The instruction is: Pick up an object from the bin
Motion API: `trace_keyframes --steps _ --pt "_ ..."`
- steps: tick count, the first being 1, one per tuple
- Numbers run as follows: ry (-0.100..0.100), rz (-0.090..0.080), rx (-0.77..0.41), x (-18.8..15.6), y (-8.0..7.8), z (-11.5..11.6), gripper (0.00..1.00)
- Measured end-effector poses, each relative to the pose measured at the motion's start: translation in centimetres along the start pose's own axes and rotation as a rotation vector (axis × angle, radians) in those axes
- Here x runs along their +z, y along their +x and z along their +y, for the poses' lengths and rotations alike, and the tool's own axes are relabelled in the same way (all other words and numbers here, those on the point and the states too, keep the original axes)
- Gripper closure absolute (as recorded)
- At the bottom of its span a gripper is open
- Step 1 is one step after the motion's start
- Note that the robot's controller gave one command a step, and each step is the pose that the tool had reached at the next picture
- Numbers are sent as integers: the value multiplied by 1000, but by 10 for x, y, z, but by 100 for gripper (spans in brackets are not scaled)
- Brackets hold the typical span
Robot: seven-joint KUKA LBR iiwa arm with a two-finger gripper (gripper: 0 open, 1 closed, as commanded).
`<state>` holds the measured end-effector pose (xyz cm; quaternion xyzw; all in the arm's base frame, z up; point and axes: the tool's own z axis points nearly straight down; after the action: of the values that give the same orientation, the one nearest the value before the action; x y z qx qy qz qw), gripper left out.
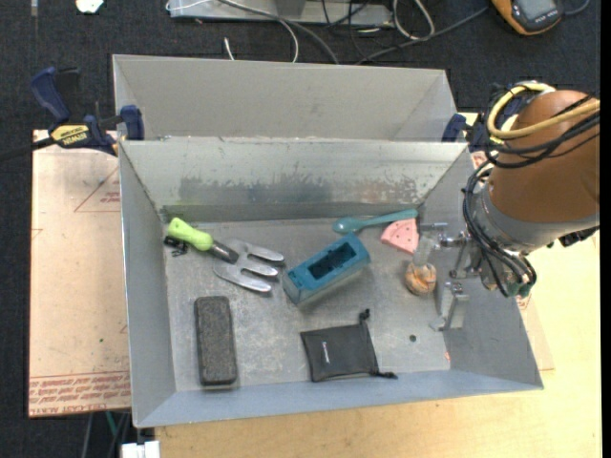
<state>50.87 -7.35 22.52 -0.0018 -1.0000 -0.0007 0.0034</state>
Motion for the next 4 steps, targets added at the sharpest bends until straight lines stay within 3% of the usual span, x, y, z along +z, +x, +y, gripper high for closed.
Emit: trace_keyframes --steps 1,2,3,4 --pt "1 -8 -3 -4 -1 0 0" --pt "2 -12 -59 44 -25 41 0" --pt "1 -15 62 85 -1 44 0" --pt "1 -15 18 124 -6 97 0"
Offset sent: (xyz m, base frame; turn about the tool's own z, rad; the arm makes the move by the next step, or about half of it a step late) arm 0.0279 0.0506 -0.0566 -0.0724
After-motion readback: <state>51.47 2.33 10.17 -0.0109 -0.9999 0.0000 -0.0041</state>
